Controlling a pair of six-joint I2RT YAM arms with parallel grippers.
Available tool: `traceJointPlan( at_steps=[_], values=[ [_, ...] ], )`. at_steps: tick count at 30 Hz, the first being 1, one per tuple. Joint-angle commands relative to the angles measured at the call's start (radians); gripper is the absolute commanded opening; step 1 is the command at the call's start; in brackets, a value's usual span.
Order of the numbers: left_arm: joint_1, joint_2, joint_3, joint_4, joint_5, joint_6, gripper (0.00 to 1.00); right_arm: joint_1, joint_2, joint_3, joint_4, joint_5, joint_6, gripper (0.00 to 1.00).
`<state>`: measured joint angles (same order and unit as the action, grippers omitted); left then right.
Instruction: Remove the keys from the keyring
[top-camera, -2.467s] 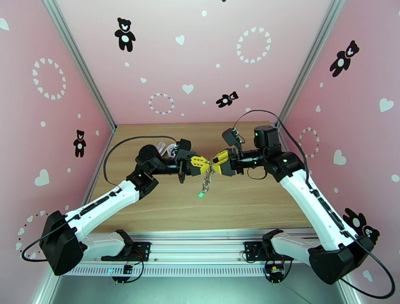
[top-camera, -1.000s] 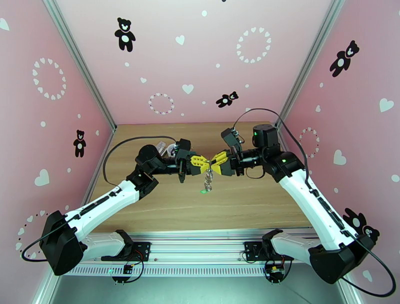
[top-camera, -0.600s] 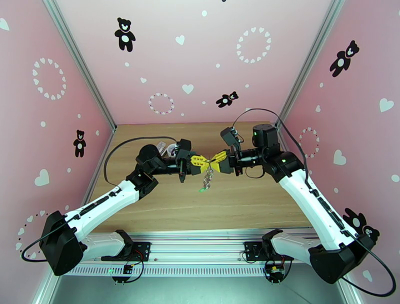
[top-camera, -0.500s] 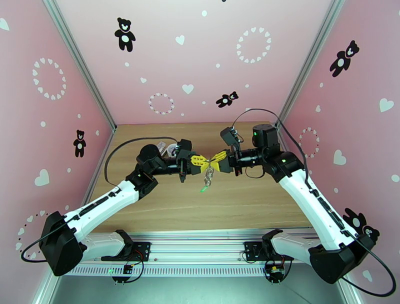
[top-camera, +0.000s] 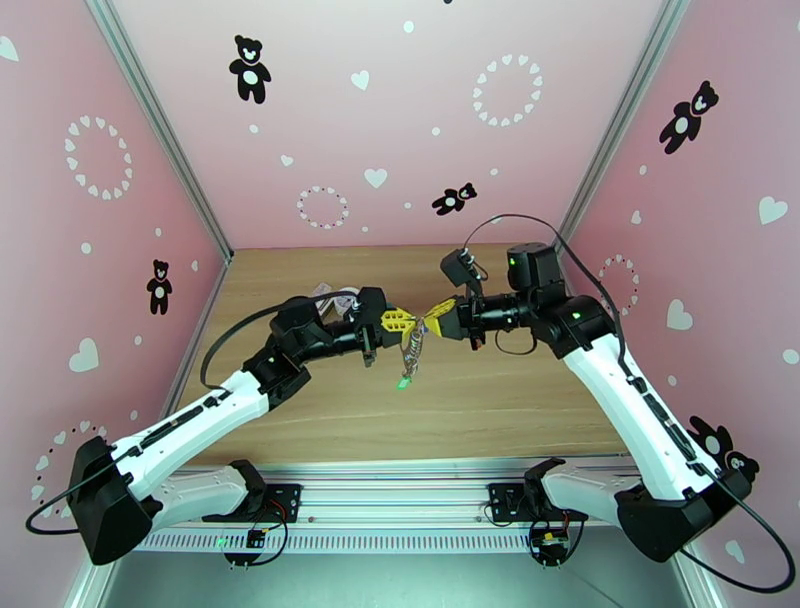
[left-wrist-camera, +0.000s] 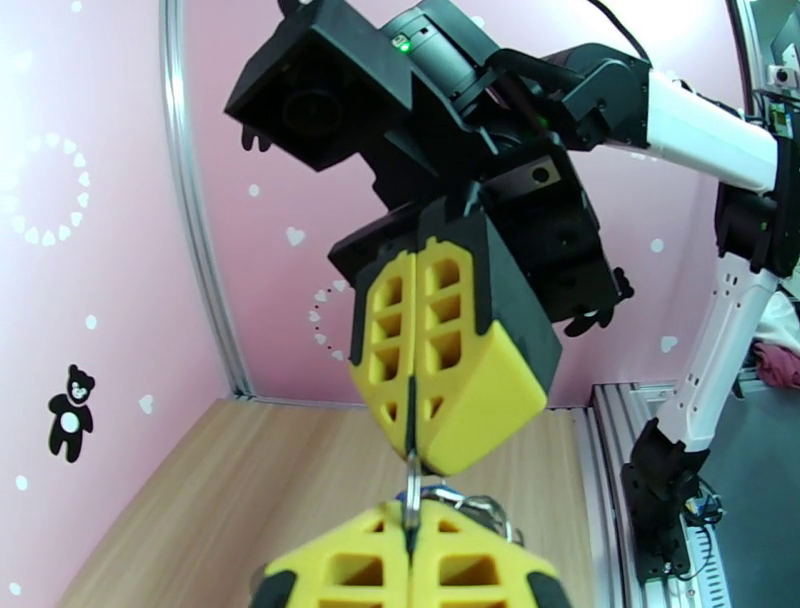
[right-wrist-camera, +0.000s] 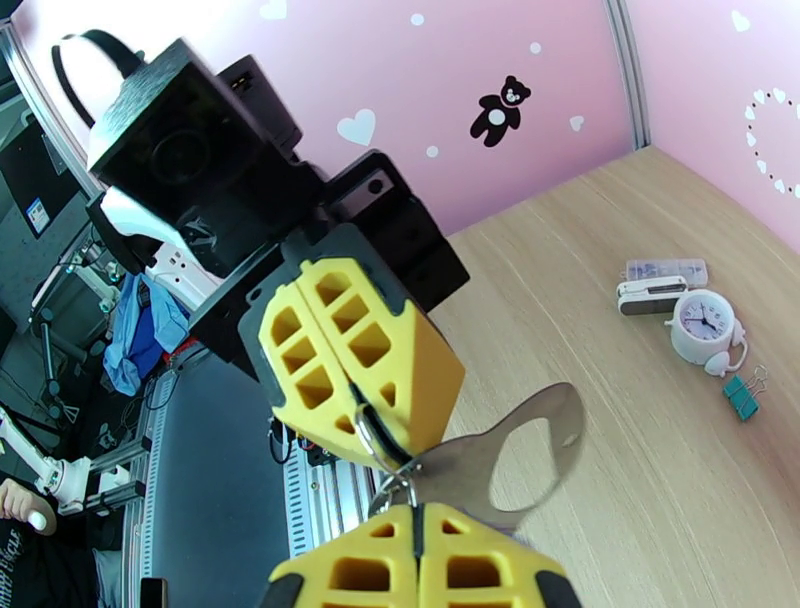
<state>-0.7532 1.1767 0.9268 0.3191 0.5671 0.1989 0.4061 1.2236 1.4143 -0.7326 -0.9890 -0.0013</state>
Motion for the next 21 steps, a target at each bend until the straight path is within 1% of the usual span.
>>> traceJointPlan(
  at_steps=[1,7,10,13,19,21],
  values=[
    [-0.02,-0.027,-0.015,0.029,-0.147,0.107,0.0,0.006,0.024,0.026,-0.036,0.01,0.027,0.0],
    [-0.045,-0.034,-0.095,0.194,-0.269,0.171,0.0,0.021,0.016,-0.006,-0.009,0.054,0.036,0.0],
    [-0.052,-0.031,-0.104,0.21,-0.317,0.203,0.0,0.024,-0.002,-0.033,0.033,0.071,0.054,0.0],
    [-0.055,-0.032,-0.105,0.222,-0.342,0.227,0.0,0.033,-0.042,-0.089,0.108,0.097,0.075,0.0],
    [-0.058,-0.026,-0.105,0.225,-0.373,0.249,0.0,0.045,-0.085,-0.12,0.139,0.133,0.055,0.0],
    [-0.06,-0.026,-0.105,0.226,-0.393,0.254,0.0,0.065,-0.107,-0.134,0.147,0.18,0.027,0.0]
  ],
)
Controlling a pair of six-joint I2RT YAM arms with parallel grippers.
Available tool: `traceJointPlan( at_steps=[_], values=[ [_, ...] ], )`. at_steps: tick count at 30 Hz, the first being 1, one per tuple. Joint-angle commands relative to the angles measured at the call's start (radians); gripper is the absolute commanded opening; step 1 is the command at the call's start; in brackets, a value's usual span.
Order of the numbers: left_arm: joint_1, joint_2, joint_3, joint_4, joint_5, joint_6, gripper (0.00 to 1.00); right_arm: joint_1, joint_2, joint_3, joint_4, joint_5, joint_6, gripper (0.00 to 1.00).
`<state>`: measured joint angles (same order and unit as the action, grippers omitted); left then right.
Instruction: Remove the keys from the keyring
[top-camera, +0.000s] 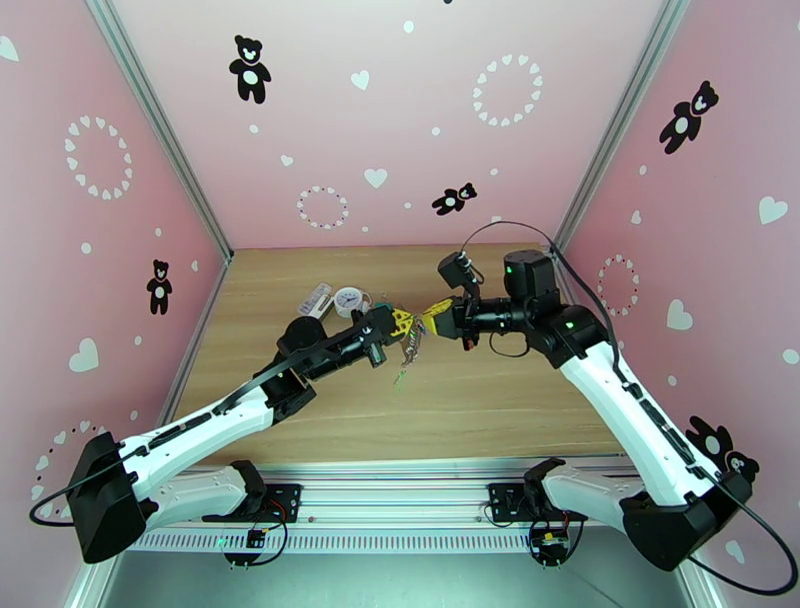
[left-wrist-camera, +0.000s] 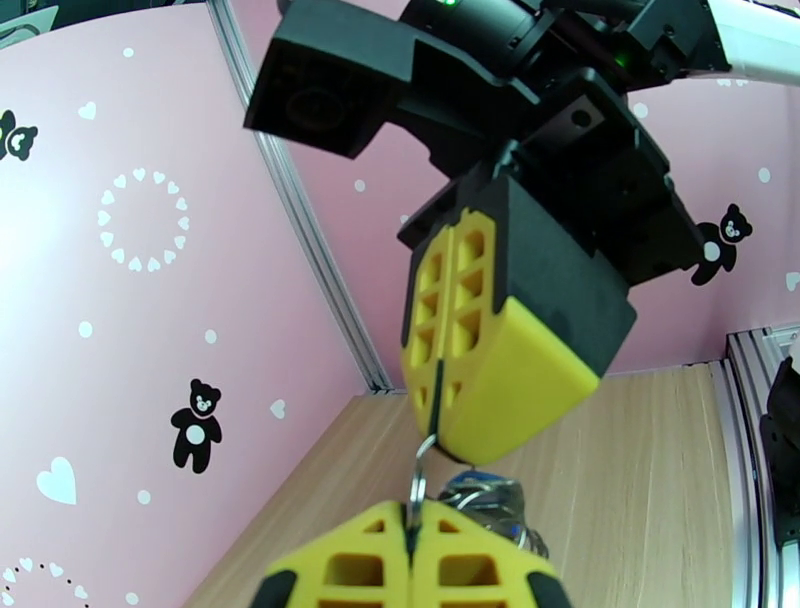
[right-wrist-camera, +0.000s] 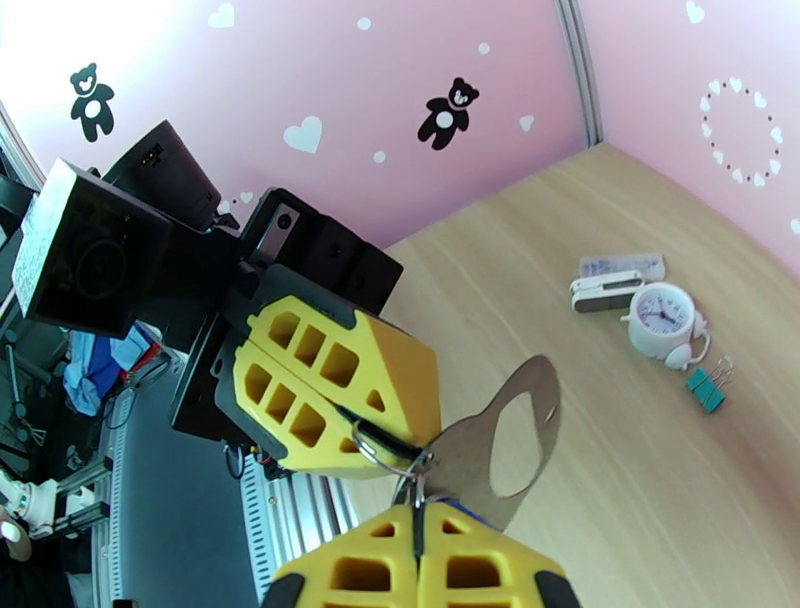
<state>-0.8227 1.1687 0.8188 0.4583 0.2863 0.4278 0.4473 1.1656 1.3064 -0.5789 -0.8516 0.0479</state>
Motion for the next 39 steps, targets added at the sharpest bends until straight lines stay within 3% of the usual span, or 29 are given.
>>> traceJointPlan(
  at_steps=[1,24,31,39],
  values=[
    [0.01,-0.018,0.003,0.089,-0.117,0.028,0.0,0.03,-0.06,-0.035,0.001,0.055,-0.029,0.0],
    [0.004,-0.004,0.06,-0.062,-0.185,0.022,0.0,0.188,-0.122,-0.081,-0.009,0.303,-0.265,0.0],
    [0.004,0.015,0.091,-0.077,-0.226,-0.03,0.0,0.209,-0.127,-0.088,-0.009,0.328,-0.292,0.0],
    [0.0,0.032,0.13,-0.119,-0.199,-0.086,0.0,0.267,-0.121,-0.079,-0.004,0.419,-0.322,0.0]
  ],
)
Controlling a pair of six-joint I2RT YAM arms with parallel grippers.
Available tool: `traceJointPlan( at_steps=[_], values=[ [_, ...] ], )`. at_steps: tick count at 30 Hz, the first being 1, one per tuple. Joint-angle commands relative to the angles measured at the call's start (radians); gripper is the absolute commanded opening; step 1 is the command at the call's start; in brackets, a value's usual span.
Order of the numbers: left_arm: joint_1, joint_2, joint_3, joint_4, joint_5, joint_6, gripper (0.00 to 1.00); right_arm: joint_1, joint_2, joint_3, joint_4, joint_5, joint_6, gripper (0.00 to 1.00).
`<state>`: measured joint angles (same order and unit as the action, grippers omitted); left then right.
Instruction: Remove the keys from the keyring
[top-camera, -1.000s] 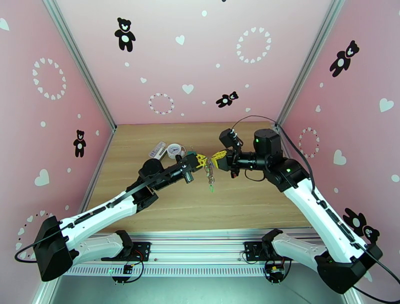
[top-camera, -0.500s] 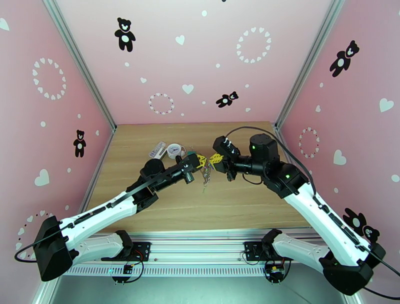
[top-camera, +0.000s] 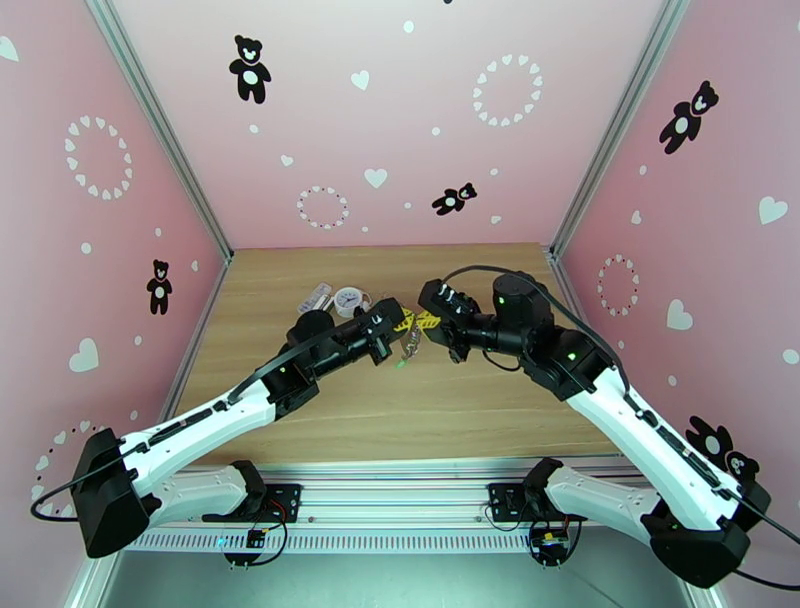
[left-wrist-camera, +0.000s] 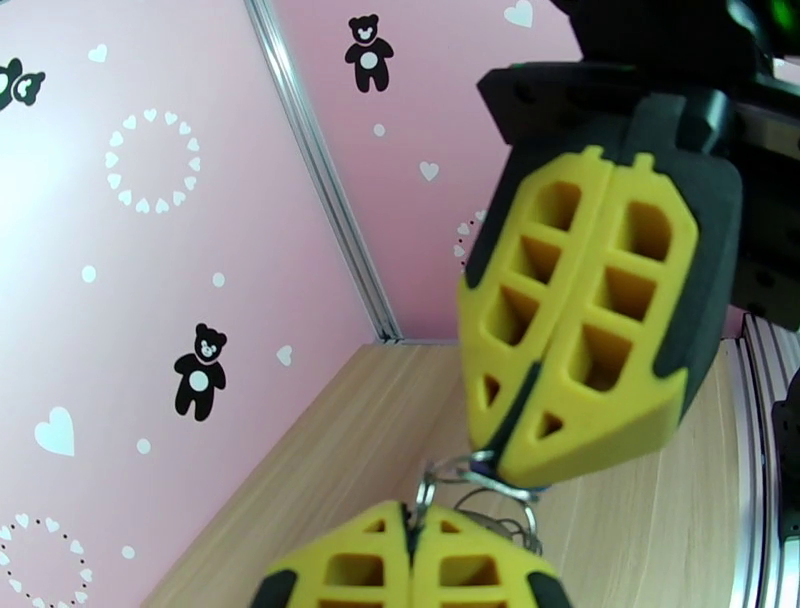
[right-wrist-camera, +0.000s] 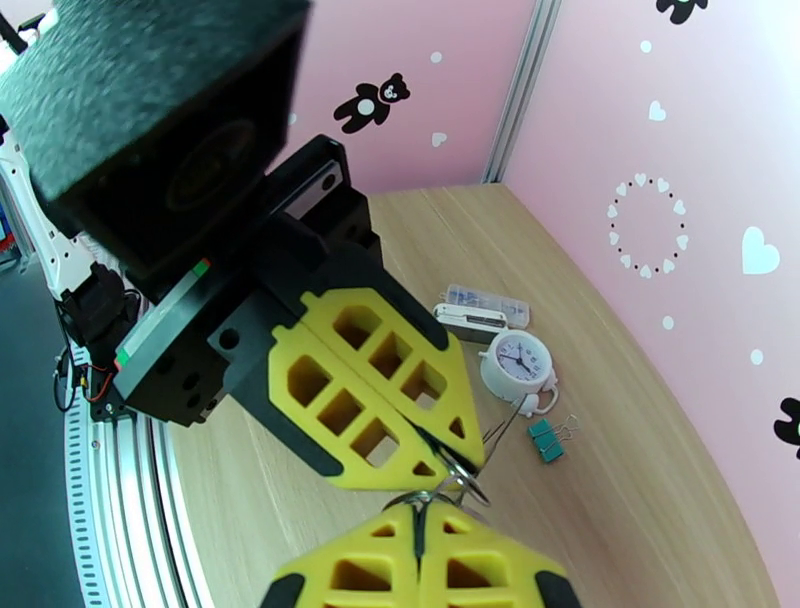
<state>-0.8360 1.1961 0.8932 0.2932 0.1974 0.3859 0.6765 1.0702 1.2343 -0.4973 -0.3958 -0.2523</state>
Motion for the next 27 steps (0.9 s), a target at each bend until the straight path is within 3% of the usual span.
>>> traceJointPlan(
  at_steps=[1,13,15,20,27],
  values=[
    [0.014,0.006,0.056,0.042,-0.11,-0.043,0.0,0.038,-0.029,-0.008,-0.076,-0.039,-0.024,0.0],
    [0.012,0.011,0.113,-0.091,-0.049,-0.092,0.0,0.039,-0.012,0.029,-0.063,-0.011,-0.008,0.0],
    [0.012,-0.001,0.101,-0.101,-0.031,-0.1,0.1,0.01,0.004,0.057,-0.082,-0.037,0.004,0.0],
    [0.013,-0.06,0.045,-0.109,0.029,-0.11,0.2,-0.082,0.015,0.056,-0.057,-0.174,0.055,0.0],
    [0.013,-0.144,-0.046,-0.091,0.09,-0.093,0.26,-0.183,0.038,0.061,-0.042,-0.32,0.12,0.0]
  ],
)
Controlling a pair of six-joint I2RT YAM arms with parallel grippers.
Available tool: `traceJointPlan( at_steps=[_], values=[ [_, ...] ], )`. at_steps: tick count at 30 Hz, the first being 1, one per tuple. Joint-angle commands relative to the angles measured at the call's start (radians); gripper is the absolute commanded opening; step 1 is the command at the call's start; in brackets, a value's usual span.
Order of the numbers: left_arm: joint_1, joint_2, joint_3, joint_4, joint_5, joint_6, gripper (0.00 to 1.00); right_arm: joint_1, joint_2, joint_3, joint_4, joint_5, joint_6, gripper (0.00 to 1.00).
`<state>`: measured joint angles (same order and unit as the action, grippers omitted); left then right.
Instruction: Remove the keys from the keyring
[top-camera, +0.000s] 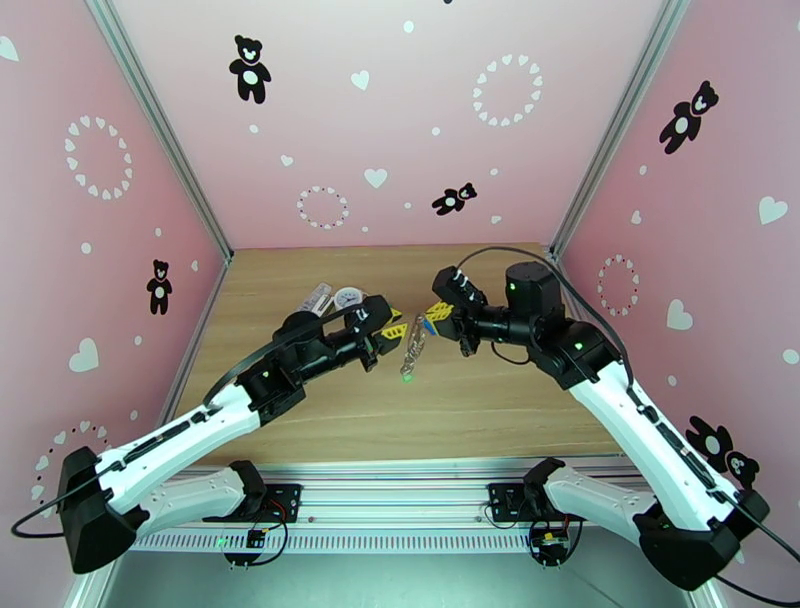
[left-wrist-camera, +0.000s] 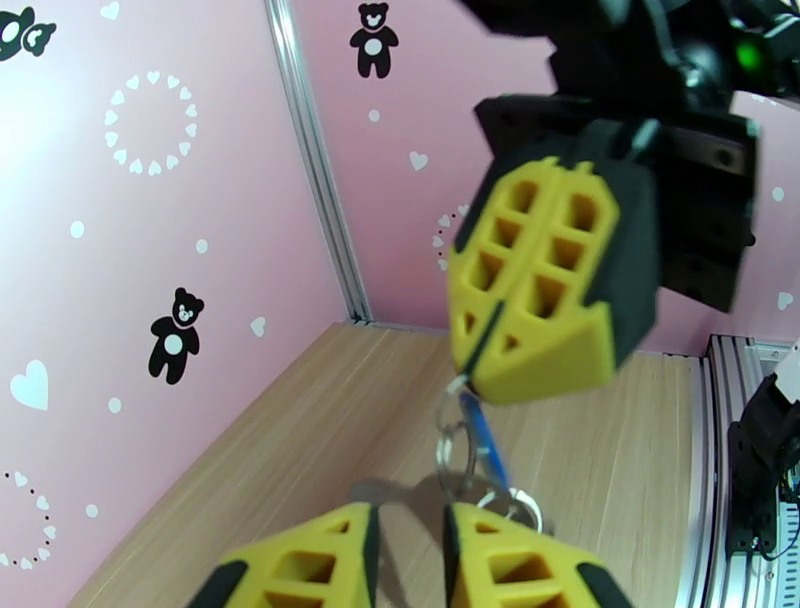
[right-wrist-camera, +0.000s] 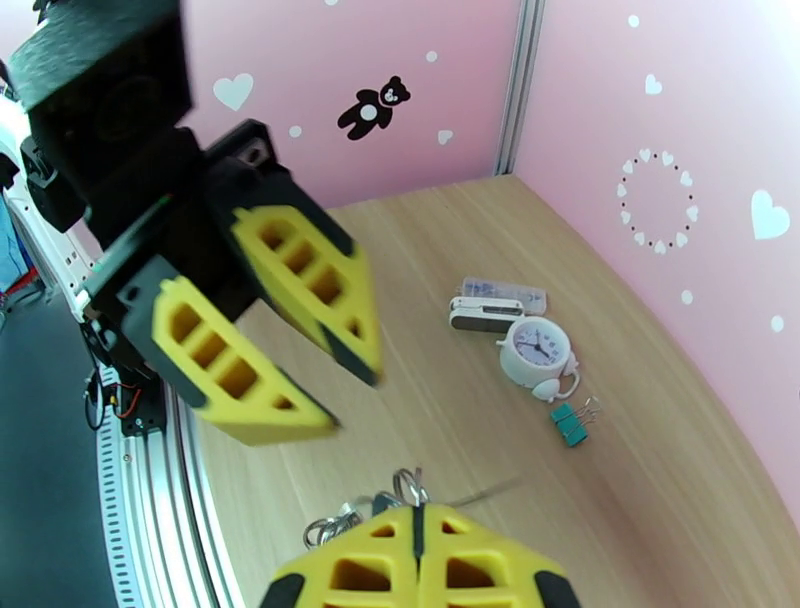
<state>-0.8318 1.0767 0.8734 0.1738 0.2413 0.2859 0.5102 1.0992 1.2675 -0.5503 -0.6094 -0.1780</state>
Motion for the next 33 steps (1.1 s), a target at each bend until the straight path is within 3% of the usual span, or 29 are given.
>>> traceJointPlan(
  at_steps=[1,14,19,33],
  values=[
    [0.009,-0.027,-0.027,0.024,0.047,0.012,0.26,-0.022,0.011,0.029,0.011,-0.121,0.05,0.0],
    [0.021,0.061,0.024,0.03,0.094,0.056,0.27,-0.065,0.002,0.006,0.016,-0.192,0.06,0.0],
    [0.037,0.092,0.044,0.061,0.201,0.006,0.3,-0.067,-0.001,0.003,0.027,-0.208,0.06,0.0],
    [0.038,0.155,0.067,0.119,0.214,-0.018,0.27,-0.068,-0.014,-0.008,0.05,-0.212,0.062,0.0]
  ],
)
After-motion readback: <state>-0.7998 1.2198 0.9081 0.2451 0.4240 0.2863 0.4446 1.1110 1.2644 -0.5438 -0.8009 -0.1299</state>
